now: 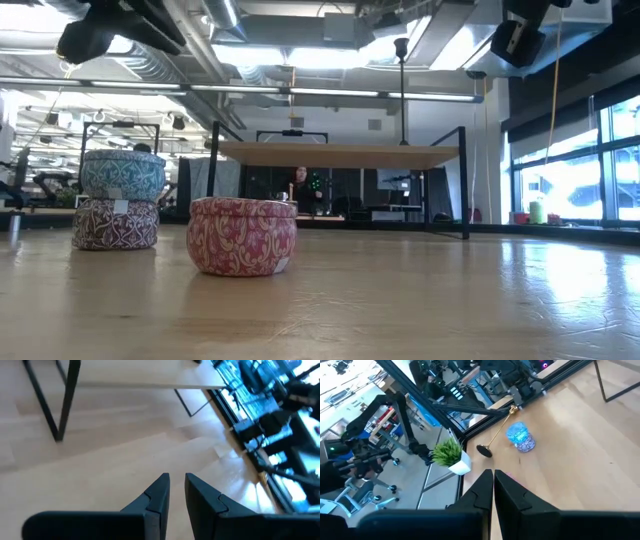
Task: Pick & Place candle stick holders
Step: Put the blue scented candle on the shelf
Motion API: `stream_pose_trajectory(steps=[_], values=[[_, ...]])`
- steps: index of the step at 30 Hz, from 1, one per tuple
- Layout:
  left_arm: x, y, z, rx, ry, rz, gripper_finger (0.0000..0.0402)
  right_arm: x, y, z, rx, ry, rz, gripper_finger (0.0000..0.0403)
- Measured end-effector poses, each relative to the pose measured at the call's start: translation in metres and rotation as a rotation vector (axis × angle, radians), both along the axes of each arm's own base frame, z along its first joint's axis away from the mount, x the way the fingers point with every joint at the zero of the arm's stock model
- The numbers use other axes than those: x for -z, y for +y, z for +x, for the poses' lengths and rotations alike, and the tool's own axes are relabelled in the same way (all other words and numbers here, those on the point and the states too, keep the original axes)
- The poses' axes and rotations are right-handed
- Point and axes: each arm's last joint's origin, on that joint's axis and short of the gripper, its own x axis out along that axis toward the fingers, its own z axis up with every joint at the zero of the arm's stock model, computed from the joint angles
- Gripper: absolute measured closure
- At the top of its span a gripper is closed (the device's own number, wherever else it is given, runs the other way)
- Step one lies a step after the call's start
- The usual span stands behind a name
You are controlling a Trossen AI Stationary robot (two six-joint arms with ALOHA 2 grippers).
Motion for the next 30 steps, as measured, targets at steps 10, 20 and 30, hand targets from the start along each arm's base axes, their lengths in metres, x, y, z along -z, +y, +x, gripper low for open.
stream_pose_trajectory(steps=[10,20,30], values=[[-0.015,0.013,-0.020,0.224,0.077,0.187,0.0356,0.000,-0.002,0.000,0.077,-0.002,-0.022,0.0385],[-0.001,0.020,-0.035,0.571,0.357,0.186,0.0328,0.001,-0.008,0.001,0.258,0.000,-0.052,0.0385],[0.009,0.021,-0.031,0.737,0.535,0.277,0.0244,0.004,-0.008,0.005,0.321,0.025,-0.034,0.0385]])
